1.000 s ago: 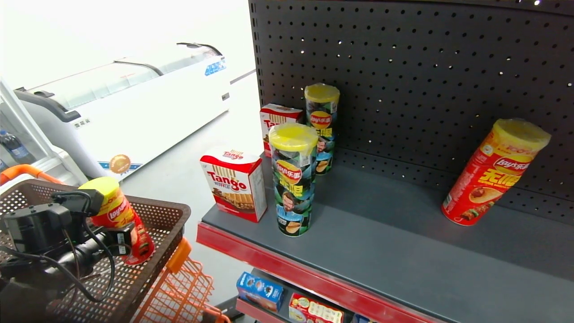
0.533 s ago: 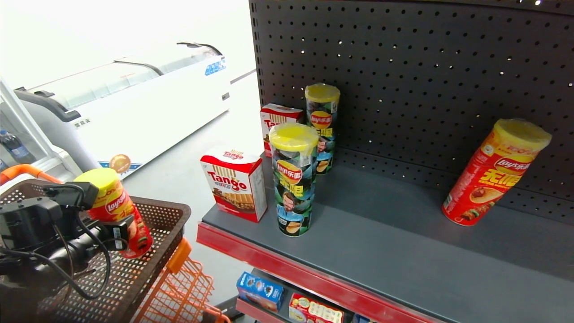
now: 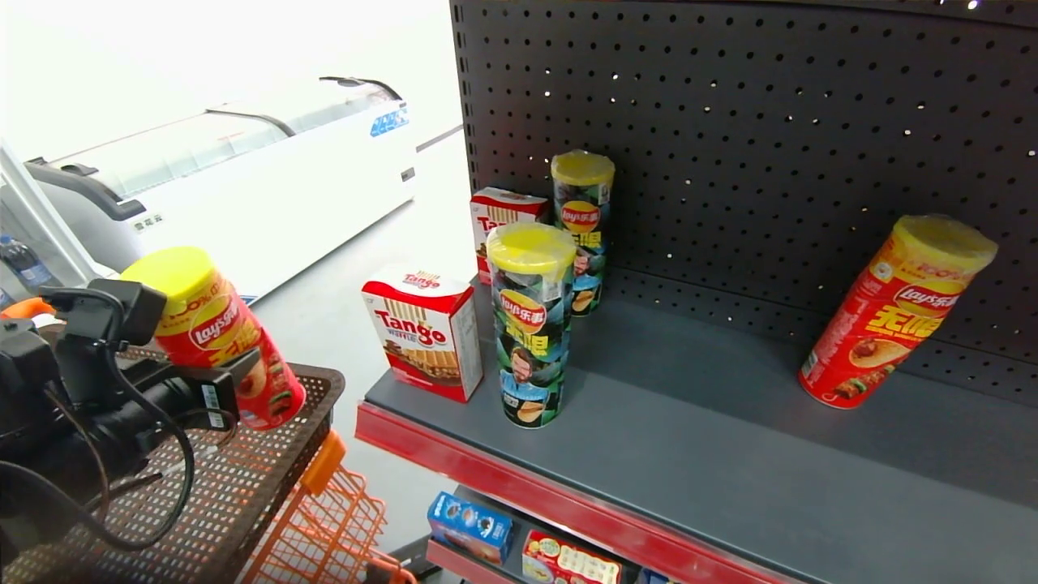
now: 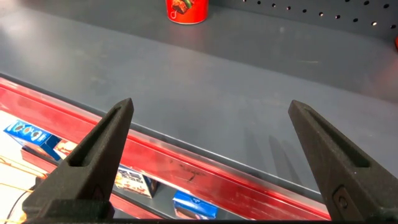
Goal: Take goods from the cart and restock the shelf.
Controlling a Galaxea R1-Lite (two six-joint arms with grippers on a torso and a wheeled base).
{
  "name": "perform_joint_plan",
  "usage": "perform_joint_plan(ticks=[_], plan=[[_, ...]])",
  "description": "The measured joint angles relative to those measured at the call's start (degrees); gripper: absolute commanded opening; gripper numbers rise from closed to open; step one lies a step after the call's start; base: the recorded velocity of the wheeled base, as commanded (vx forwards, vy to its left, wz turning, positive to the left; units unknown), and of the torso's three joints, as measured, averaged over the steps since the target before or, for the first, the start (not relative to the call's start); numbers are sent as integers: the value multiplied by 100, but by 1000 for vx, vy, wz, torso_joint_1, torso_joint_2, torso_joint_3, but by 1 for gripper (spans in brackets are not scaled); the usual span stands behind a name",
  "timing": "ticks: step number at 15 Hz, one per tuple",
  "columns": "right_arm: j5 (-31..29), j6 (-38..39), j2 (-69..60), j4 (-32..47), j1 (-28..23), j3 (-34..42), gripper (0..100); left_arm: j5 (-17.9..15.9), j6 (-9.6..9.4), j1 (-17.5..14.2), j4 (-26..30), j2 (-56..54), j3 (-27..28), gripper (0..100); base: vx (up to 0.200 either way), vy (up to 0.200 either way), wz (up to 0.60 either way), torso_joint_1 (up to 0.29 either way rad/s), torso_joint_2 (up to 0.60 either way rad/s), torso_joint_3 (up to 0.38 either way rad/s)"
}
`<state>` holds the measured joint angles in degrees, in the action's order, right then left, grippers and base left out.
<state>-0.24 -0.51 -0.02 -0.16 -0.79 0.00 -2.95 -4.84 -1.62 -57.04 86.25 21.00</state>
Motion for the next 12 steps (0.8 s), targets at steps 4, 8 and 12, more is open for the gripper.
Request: perform_joint_plan(ticks=[4,8,12], plan=[[-2,0,0,0,0,0,100,-629,28,586,15,-592,-83,0,0,0,0,0,0,0],[-2,0,0,2,0,0,100,-1468,88,801,195,-1001,-152,0,0,0,0,0,0,0],[0,2,0,0,2,0,100,-1409,90,1137,1347,-1564,-202,0,0,0,0,0,0,0]])
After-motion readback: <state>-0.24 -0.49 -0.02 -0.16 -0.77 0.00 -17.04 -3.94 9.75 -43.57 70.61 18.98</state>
